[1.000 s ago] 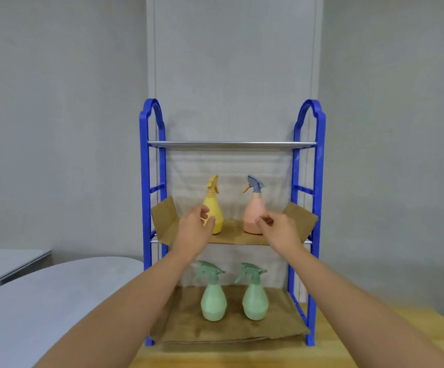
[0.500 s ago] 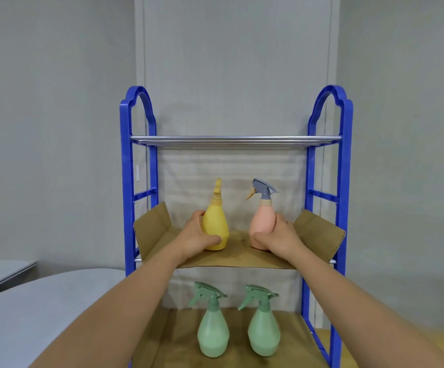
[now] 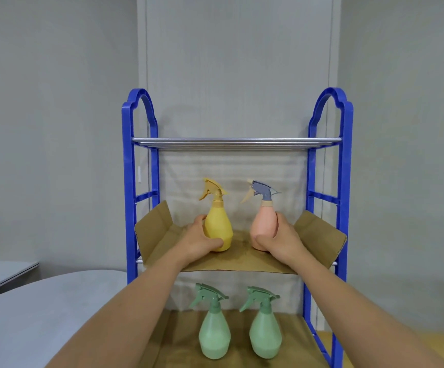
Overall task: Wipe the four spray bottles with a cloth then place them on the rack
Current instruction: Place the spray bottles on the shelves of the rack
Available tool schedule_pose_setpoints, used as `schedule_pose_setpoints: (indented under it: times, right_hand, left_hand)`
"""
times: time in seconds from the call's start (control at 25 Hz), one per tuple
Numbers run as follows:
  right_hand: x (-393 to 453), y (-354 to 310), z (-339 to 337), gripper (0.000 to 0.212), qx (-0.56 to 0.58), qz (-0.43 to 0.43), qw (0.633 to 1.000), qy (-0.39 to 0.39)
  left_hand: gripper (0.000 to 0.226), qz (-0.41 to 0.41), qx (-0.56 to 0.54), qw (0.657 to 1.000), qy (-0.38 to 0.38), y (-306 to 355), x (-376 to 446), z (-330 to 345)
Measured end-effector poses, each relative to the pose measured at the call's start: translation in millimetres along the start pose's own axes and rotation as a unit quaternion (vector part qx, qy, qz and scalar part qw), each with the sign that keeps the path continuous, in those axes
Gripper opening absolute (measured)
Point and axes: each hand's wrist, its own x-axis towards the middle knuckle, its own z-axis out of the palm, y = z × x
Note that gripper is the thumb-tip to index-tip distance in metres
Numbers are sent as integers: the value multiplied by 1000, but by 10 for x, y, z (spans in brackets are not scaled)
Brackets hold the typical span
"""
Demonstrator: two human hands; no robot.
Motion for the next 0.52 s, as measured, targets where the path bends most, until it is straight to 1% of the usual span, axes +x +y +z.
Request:
schedule_pose_setpoints:
  times: [0.04, 0.12, 0.24, 0.28, 0.36, 0.44, 0.52]
  right_hand:
    - [-15, -13, -13, 81, 9, 2, 1000, 1]
    - [-31, -28, -22, 82, 18, 9, 1000, -3]
    - [-40, -18, 6, 84, 10, 11, 1000, 7]
    - [-48, -18, 9, 86, 0, 10, 1000, 7]
    - [-45, -3, 14, 88, -3, 6, 1000, 7]
    - [-43, 15, 12, 82, 0, -3, 1000, 10]
    - [-34, 21, 7, 80, -2, -10, 1000, 9]
  left_hand:
    - [110, 0, 15, 1000, 13, 2, 2, 28]
    - [105, -9, 34, 999, 41, 12, 9, 77]
    - [100, 4, 7, 997, 71, 43, 3, 120]
    - [99, 11, -8, 998, 65, 51, -6, 128]
    - [95, 15, -15, 999, 29, 65, -19, 112]
    - [91, 18, -7, 1000, 2, 68, -25, 82]
    - [90, 29, -14, 999, 5, 64, -29, 72]
